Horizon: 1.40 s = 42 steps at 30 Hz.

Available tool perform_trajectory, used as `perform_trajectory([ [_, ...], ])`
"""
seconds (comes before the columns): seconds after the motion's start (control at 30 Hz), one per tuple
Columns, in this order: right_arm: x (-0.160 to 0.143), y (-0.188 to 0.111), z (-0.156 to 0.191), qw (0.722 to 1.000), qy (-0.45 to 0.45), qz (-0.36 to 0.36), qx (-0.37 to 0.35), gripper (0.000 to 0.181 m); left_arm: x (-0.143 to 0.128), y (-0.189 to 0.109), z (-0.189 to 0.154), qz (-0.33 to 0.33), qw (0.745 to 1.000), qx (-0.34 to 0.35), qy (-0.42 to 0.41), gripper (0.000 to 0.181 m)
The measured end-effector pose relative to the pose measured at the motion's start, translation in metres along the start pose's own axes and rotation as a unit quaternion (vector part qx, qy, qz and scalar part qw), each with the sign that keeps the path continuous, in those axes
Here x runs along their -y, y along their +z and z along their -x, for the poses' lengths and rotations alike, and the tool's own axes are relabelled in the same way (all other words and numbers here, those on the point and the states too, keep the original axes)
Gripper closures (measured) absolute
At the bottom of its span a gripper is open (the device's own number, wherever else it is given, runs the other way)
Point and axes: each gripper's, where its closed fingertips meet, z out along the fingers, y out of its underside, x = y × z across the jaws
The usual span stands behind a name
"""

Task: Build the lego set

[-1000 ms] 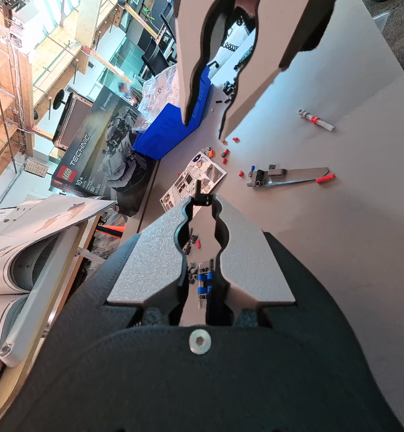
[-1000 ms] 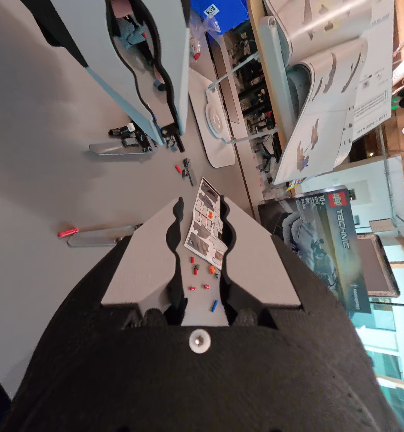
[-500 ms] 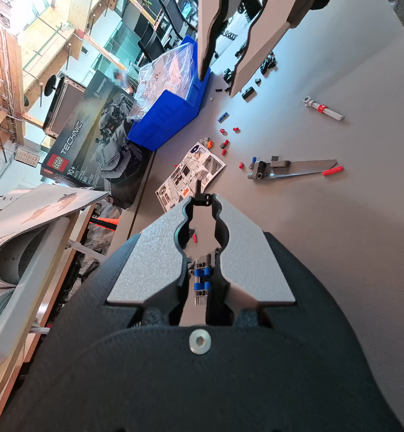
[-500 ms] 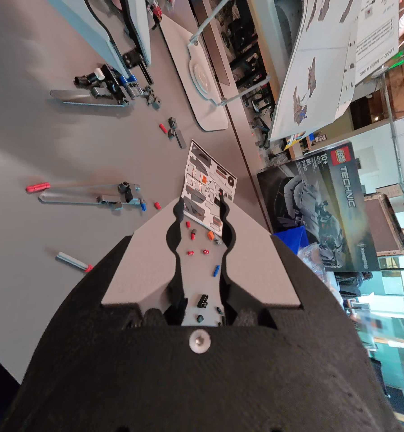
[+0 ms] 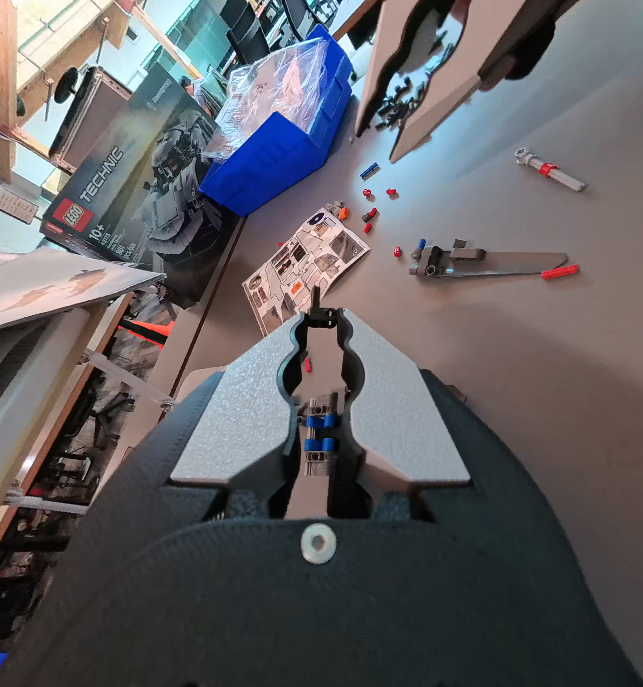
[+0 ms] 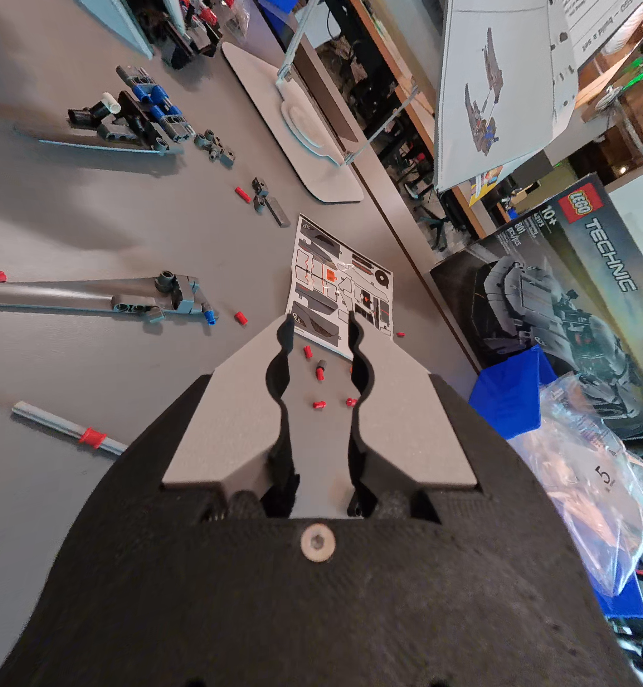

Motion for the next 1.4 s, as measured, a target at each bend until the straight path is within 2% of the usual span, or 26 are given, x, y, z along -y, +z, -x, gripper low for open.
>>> perform_trajectory([
  [0.27, -0.010, 0.012, 0.004, 1.000, 0.008, -0.015, 0.017, 0.155, -0.007, 0.000, 0.006, 0.005, 1.000, 0.007, -0.010, 0.169],
  [0.47, -0.010, 0.006, 0.015, 0.995, 0.049, -0.041, 0.081, 0.156, -0.011, 0.002, 0.004, 0.009, 1.000, 0.004, -0.011, 0.169],
  [0.6, -0.002, 0.001, 0.038, 0.988, 0.033, -0.061, 0.139, 0.167, -0.011, 0.003, 0.004, 0.009, 1.000, 0.002, -0.014, 0.169],
  [0.7, 0.006, -0.003, 0.058, 0.981, 0.016, -0.070, 0.180, 0.167, -0.013, 0.004, 0.002, 0.011, 1.000, 0.000, -0.015, 0.169],
  [0.87, 0.001, 0.002, 0.066, 0.980, -0.008, -0.048, 0.193, 0.166, -0.016, 0.006, 0.000, 0.014, 1.000, -0.004, -0.014, 0.169],
  [1.1, 0.002, -0.003, 0.088, 0.965, -0.024, -0.046, 0.259, 0.169, -0.015, 0.007, -0.001, 0.014, 1.000, -0.006, -0.010, 0.169],
  [1.4, -0.007, 0.010, 0.097, 0.966, -0.067, -0.004, 0.249, 0.171, -0.016, 0.008, -0.003, 0.015, 1.000, -0.011, -0.010, 0.169],
])
